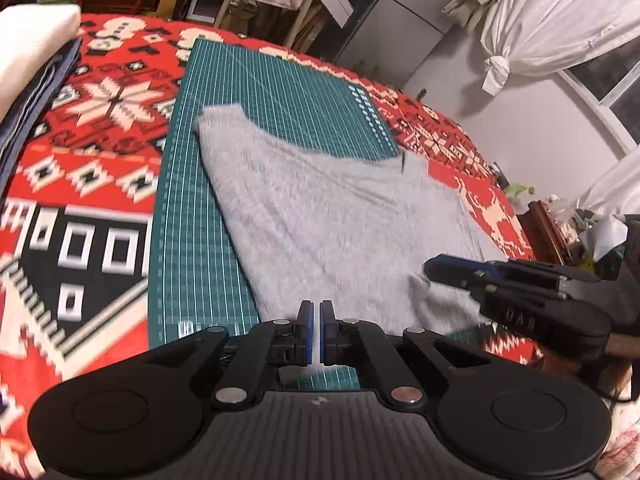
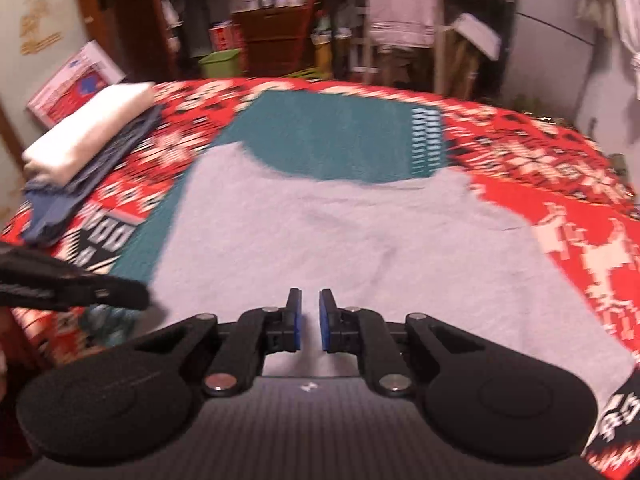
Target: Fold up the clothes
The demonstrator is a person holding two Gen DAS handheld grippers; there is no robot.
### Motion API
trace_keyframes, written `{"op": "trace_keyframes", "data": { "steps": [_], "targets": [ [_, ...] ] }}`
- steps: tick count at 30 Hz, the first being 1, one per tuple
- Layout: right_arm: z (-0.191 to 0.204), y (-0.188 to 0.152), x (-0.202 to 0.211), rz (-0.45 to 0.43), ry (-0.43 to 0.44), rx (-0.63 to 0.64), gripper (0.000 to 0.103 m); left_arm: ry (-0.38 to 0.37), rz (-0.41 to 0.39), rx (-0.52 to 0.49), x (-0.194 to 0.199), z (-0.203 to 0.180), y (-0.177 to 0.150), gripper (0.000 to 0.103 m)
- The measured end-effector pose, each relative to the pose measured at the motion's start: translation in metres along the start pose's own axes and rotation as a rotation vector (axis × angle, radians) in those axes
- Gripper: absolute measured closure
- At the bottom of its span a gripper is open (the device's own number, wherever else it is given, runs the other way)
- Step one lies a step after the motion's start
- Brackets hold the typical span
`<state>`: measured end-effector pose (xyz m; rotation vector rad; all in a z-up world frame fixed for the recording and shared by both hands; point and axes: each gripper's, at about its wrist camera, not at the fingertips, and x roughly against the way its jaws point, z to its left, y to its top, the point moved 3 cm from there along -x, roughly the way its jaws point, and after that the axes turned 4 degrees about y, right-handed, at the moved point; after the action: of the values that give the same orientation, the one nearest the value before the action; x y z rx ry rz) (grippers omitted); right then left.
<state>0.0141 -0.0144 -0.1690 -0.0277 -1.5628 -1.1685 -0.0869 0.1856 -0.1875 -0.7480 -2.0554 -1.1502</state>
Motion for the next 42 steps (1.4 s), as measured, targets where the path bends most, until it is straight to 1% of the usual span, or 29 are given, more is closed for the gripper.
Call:
{"op": "trace_keyframes", "data": {
  "steps": [4, 6, 8, 10, 15, 16, 18, 19, 26, 30, 34, 36, 38, 42],
  "targets": [
    [-0.03, 0.016, -0.014, -0.016, -0.066, -0.04, 0.088, 0.001, -0.001, -0.025, -0.011, -0.007, 0.017, 0.102],
    [-0.042, 0.021, -0.022, -0.017, -0.082, -0.06, 0.085, 0.006, 0.006, -0.04, -0.018, -0.011, 0.024, 0.102],
    [-0.05, 0.025, -0.031, -0.013, -0.089, -0.069, 0.085, 0.011, 0.018, -0.05, -0.026, -0.013, 0.028, 0.102],
    [-0.053, 0.027, -0.04, -0.007, -0.083, -0.063, 0.085, 0.009, 0.034, -0.05, -0.033, -0.014, 0.03, 0.102],
    [-0.053, 0.032, -0.056, 0.007, -0.037, -0.052, 0.085, 0.006, 0.064, -0.046, -0.046, -0.014, 0.035, 0.102],
    [-0.051, 0.032, -0.058, 0.01, -0.035, -0.052, 0.088, 0.005, 0.064, -0.048, -0.047, -0.014, 0.036, 0.102],
    [-0.05, 0.033, -0.058, 0.008, -0.033, -0.054, 0.097, 0.004, 0.068, -0.053, -0.05, -0.013, 0.037, 0.102],
    [-0.049, 0.034, -0.058, 0.005, -0.035, -0.053, 0.098, 0.004, 0.071, -0.056, -0.052, -0.012, 0.038, 0.102],
    [-0.057, 0.036, -0.049, -0.01, -0.049, -0.091, 0.098, -0.012, 0.074, -0.047, -0.055, -0.006, 0.037, 0.101],
    [-0.059, 0.036, -0.045, -0.016, -0.052, -0.105, 0.093, -0.014, 0.071, -0.044, -0.053, -0.006, 0.038, 0.102],
    [-0.062, 0.038, -0.04, -0.023, -0.054, -0.119, 0.093, -0.026, 0.057, -0.048, -0.048, -0.01, 0.04, 0.101],
    [-0.058, 0.042, -0.034, -0.039, -0.036, -0.114, 0.092, -0.04, 0.047, -0.049, -0.046, -0.012, 0.041, 0.101],
    [-0.05, 0.046, -0.033, -0.049, 0.004, -0.101, 0.092, -0.047, 0.047, -0.052, -0.047, -0.014, 0.041, 0.101],
    [-0.025, 0.047, -0.048, -0.023, 0.089, -0.068, 0.094, -0.034, 0.066, -0.048, -0.056, -0.013, 0.04, 0.101]
  ]
}}
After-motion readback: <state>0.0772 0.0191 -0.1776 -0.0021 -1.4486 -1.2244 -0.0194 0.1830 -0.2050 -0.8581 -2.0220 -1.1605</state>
